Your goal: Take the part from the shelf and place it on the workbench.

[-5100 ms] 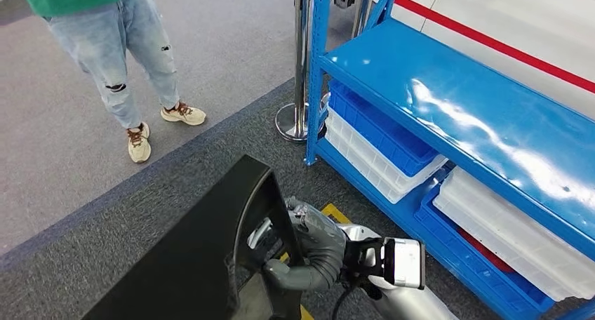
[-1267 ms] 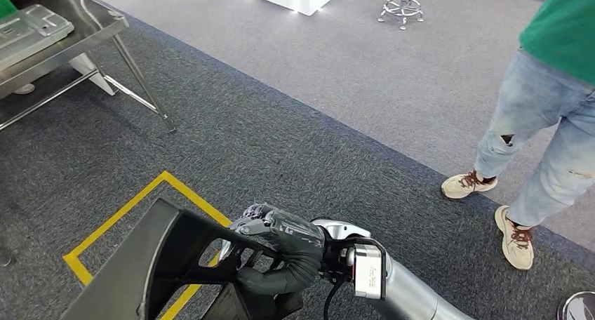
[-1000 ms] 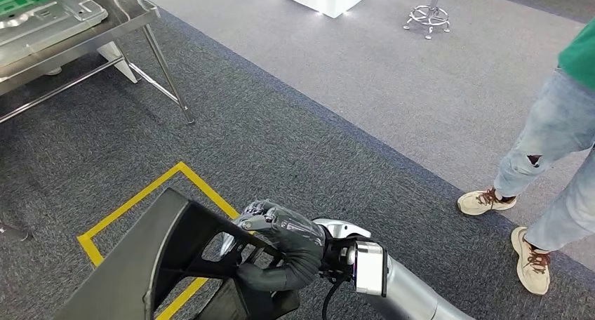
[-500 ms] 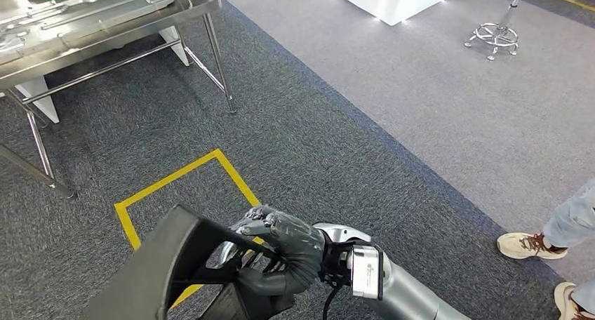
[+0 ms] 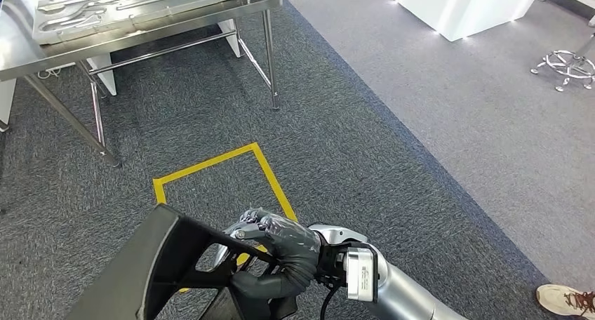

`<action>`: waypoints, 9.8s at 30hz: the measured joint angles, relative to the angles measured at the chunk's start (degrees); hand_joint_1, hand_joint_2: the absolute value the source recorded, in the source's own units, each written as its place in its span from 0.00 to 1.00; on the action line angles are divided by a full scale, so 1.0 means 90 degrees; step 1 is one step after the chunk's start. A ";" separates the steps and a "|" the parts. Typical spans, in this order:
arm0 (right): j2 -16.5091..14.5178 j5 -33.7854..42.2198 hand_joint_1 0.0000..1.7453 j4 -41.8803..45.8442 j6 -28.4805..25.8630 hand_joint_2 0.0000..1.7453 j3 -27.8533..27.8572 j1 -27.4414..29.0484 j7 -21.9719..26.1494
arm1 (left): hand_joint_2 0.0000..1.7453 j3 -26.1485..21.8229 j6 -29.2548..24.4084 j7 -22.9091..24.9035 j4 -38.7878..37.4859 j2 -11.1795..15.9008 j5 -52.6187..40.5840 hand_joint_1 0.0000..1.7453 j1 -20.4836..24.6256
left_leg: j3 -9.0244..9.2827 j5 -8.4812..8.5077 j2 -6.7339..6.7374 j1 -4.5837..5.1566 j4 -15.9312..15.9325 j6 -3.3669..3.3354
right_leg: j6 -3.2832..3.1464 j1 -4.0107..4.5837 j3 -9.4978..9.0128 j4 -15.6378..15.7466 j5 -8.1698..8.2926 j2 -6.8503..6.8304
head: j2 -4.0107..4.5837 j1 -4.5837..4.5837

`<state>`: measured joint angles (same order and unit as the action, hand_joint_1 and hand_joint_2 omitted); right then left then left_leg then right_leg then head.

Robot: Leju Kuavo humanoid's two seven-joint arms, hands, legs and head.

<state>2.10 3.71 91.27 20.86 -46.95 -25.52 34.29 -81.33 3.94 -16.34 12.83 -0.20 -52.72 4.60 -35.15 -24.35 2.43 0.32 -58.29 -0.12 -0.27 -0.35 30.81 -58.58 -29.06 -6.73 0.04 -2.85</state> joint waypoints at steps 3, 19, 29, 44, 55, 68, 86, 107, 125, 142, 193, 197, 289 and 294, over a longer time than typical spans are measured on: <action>-0.0034 -0.0012 0.88 0.0024 0.0002 1.00 0.0001 0.0002 0.0005 | 1.00 -0.0004 0.0014 -0.0044 0.0000 0.0009 0.0014 0.00 -0.0020 | 0.0101 0.0035 -0.0200 -0.0061 0.0120 -0.0096 | 0.0099 -0.0028 0.0058 -0.0269 -0.0192 0.0321 | 0.0000 0.0009; -0.0058 -0.0033 0.88 0.0104 0.0027 1.00 0.0007 0.0071 0.0002 | 1.00 -0.0012 0.0071 -0.0155 -0.0002 -0.0011 0.0055 0.00 0.0019 | -0.0178 -0.0389 -0.0608 -0.0113 -0.0524 0.0187 | -0.0110 -0.0093 0.0275 0.0020 0.0307 0.0914 | 0.0000 -0.0029; -0.0057 -0.0129 0.88 0.0165 0.0000 1.00 0.0017 0.0066 0.0015 | 1.00 -0.0011 0.0250 -0.0390 0.0000 0.0005 0.0055 0.00 0.0025 | 0.0068 -0.0058 -0.0227 -0.0136 -0.0001 0.0161 | 0.0013 -0.0056 0.0115 0.0005 0.0129 0.0593 | 0.0000 -0.0039; 0.0011 -0.0069 0.88 0.0311 -0.0001 1.00 0.0060 0.0117 0.0026 | 1.00 -0.0010 0.0416 -0.0605 0.0000 -0.0004 0.0046 0.00 0.0021 | 0.0508 -0.0471 -0.0404 -0.0052 0.0078 -0.0050 | 0.0005 0.0015 0.0525 -0.0087 0.0461 0.0760 | 0.0000 -0.0029; 0.0011 -0.0032 0.88 0.0420 -0.0010 1.00 0.0102 0.0164 0.0012 | 1.00 0.0000 0.0439 -0.0604 0.0002 0.0020 0.0032 0.00 -0.0016 | -0.0728 -0.0378 -0.0311 -0.0148 -0.1421 0.0241 | -0.0114 -0.0061 -0.0354 0.0119 -0.0174 0.0736 | 0.0000 -0.0047; 0.0022 -0.0039 0.88 0.0437 -0.0025 1.00 0.0151 0.0192 0.0011 | 1.00 0.0005 0.0444 -0.0608 0.0002 0.0019 0.0014 0.00 -0.0006 | 0.0325 -0.0279 -0.0341 -0.0087 0.0024 -0.0214 | 0.0230 -0.0047 0.0857 -0.1801 -0.0768 0.0747 | 0.0000 -0.0031; 0.0028 -0.0534 0.88 0.0346 -0.0197 1.00 0.0189 0.0204 -0.0019 | 1.00 0.0012 0.0421 -0.0605 0.0002 -0.0036 0.0044 0.00 0.0036 | -0.0189 -0.0804 -0.0275 -0.0123 -0.1112 0.0213 | -0.0169 0.0011 0.0313 0.0031 0.0366 0.0550 | 0.0000 -0.0048; -0.0009 -0.0280 0.88 -0.0009 -0.0228 1.00 0.0213 0.0005 0.0022 | 1.00 0.0055 0.0486 -0.0671 0.0002 -0.0047 -0.0006 0.00 0.0072 | 0.0500 -0.0451 -0.0374 -0.0072 0.0082 0.0036 | 0.0001 0.0027 0.0484 -0.0035 0.0416 0.0748 | 0.0000 -0.0015; -0.0151 -0.0015 0.88 0.0027 -0.0303 1.00 0.0421 -0.0015 0.0096 | 1.00 0.0073 0.0436 -0.0670 0.0002 -0.0014 -0.0050 0.00 0.0067 | 0.0134 -0.0025 -0.0269 -0.0059 0.0127 -0.0121 | 0.0056 0.0038 0.0057 -0.0167 -0.0137 0.0755 | 0.0000 -0.0017; -0.0144 -0.0158 0.88 0.0352 -0.0313 1.00 0.0678 0.0339 0.0338 | 1.00 0.0175 0.0493 -0.0748 0.0002 -0.0022 -0.0090 0.00 0.0084 | 0.0268 -0.0999 -0.0179 -0.0089 -0.0789 0.0204 | -0.0165 -0.0014 0.0432 -0.0033 0.0359 0.0725 | 0.0000 -0.0001; -0.0016 -0.0497 0.88 0.0358 -0.0264 1.00 0.0860 0.0754 0.0443 | 1.00 0.0330 0.0628 -0.0871 0.0005 -0.0028 -0.0157 0.00 0.0022 | 0.0675 -0.0399 -0.0265 -0.0075 0.0160 -0.0117 | 0.0199 -0.0066 0.0953 -0.1220 -0.0291 0.0775 | 0.0000 0.0083; -0.0020 -0.0525 0.88 0.0315 -0.0247 1.00 0.0862 0.0737 0.0435 | 1.00 0.0330 0.0628 -0.0874 0.0005 -0.0044 -0.0118 0.00 0.0045 | 0.0921 -0.0670 -0.0275 -0.0076 0.0130 0.0036 | 0.0096 -0.0041 0.0733 -0.0147 0.0545 0.0747 | -0.0001 0.0083; -0.0359 -0.9173 0.44 -0.7962 -0.2651 0.50 -0.0081 -0.4716 -0.2977 | 1.00 0.0365 0.1077 -0.0993 0.0000 -0.0009 0.0071 0.00 0.0123 | -0.0004 -0.0001 -0.0384 -0.0037 -0.0037 -0.0021 | -0.0016 0.0019 0.0582 -0.0132 0.0425 0.0767 | 0.0000 0.0136; -0.0571 -0.9223 0.00 -0.8119 -0.2518 0.00 -0.0254 -0.4789 -0.2988 | 1.00 0.0356 0.0894 -0.0999 0.0000 -0.0021 0.0103 0.00 0.0111 | -0.0089 -0.0318 -0.0359 -0.0054 -0.0419 0.0141 | -0.0140 -0.0039 0.0426 0.0045 0.0485 0.0730 | 0.0000 0.0123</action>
<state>-3.04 -79.30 18.20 -1.81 -49.24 -68.62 7.40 -78.12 11.99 -25.33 12.83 -0.38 -51.80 5.60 -35.96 -27.22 -0.80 -0.17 -62.06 1.15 -1.52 -0.70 34.64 -58.18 -24.69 -0.16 0.04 -1.74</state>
